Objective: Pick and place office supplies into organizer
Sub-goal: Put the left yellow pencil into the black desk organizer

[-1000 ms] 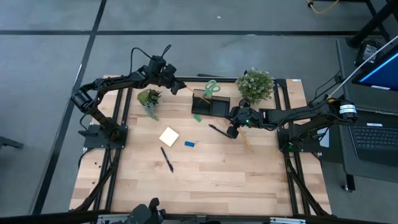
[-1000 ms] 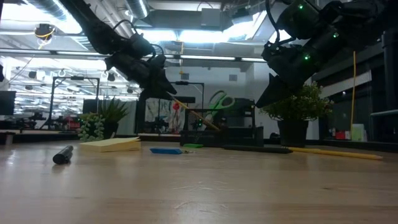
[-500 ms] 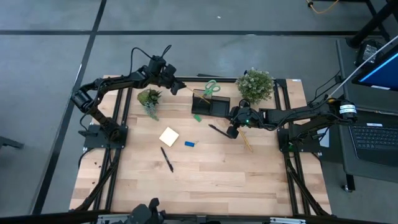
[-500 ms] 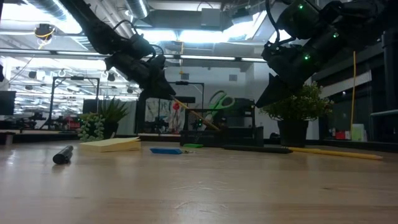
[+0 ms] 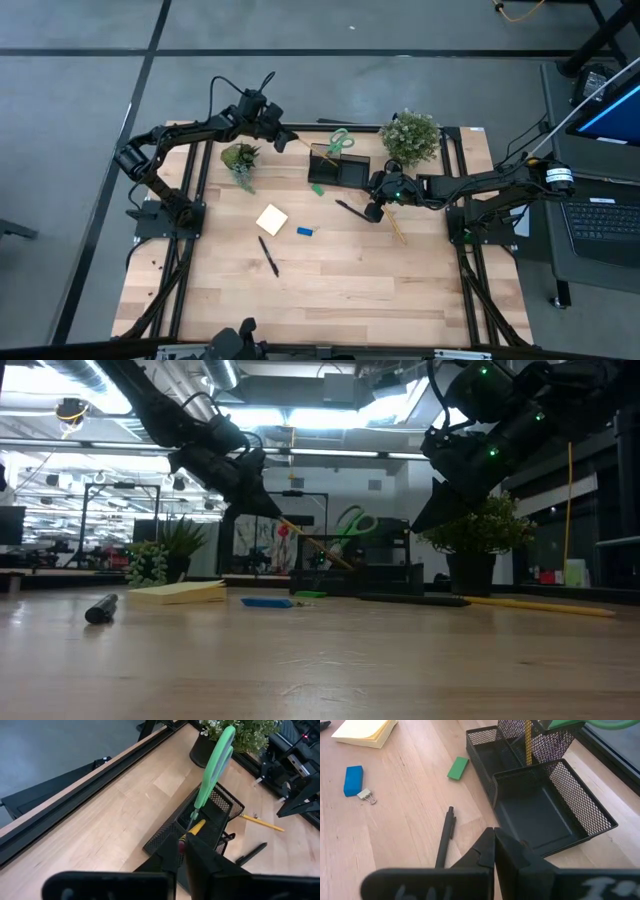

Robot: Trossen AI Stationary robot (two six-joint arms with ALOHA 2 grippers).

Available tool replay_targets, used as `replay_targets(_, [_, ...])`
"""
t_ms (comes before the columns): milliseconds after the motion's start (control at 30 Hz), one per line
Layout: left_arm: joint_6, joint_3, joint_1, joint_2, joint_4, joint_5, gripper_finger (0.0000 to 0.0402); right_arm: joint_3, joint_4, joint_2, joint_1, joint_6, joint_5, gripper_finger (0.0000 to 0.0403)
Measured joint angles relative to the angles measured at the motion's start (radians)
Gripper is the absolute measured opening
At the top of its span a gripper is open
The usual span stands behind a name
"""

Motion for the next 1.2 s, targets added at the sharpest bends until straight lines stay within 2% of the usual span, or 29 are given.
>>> replay_targets(333, [0.006,0.008,0.000,-0.003,0.022,0.002,0.0009,0.000,0.000,0.000,0.000,-0.002,0.000,0.0009])
replay_targets(600, [0.040,0.026,0.000,-0.067,0.016,0.005,0.0008,0.000,-0.001,0.000,0.000,-0.004,0.000,0.0009])
replay_targets(867, [0.078,0.028,-0.006,-0.098,-0.083,0.003,0.0008,0.000,0.000,0.000,0.000,-0.004,0.000,0.0009])
replay_targets(1067, [0.125,0.028,-0.049,-0.098,-0.079,-0.004,0.0008,0.000,0.011,0.000,0.000,-0.004,0.001,0.0009])
replay_targets(1133, [0.147,0.028,-0.067,-0.098,-0.079,-0.037,0.0008,0.000,0.018,0.000,0.000,-0.005,0.001,0.0009])
replay_targets(1200, [0.179,0.028,-0.093,-0.098,-0.085,-0.111,0.0008,0.000,0.023,0.000,0.000,-0.005,0.002,0.0009])
